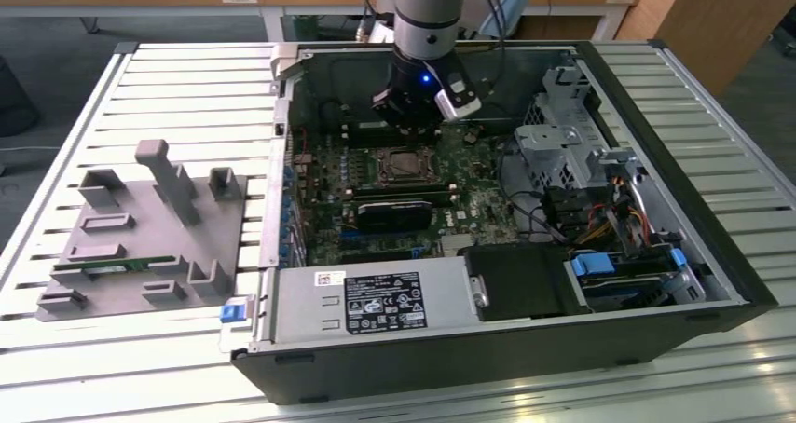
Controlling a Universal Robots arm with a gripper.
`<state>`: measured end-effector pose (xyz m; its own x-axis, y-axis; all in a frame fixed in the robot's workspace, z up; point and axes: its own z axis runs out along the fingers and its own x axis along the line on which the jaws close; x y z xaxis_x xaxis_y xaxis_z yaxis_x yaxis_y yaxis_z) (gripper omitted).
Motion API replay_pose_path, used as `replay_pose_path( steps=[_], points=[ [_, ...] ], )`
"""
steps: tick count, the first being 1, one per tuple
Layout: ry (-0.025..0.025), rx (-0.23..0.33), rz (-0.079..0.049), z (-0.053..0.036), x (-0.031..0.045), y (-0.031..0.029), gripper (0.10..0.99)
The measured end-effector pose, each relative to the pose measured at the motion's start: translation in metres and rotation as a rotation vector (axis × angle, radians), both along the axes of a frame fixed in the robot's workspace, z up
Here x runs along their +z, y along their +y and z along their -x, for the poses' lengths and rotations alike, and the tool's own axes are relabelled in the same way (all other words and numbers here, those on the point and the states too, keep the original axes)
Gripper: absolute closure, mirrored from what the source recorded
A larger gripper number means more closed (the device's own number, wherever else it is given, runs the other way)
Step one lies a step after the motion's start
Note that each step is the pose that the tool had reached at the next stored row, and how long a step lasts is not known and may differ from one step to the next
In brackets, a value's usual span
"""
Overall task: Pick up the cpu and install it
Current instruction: 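Install the first cpu locking lever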
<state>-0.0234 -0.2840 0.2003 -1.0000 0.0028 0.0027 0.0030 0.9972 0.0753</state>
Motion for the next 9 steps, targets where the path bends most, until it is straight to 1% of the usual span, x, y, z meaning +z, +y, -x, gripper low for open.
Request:
replay_pose_path(
  steps=[7, 9],
  points=[
    [-0.0002, 0.0, 0.0, -0.0001, 0.0021, 0.0, 0.98],
    [-0.0001, 0.0, 0.006, 0.0, 0.002, 0.0001, 0.98]
  ],
)
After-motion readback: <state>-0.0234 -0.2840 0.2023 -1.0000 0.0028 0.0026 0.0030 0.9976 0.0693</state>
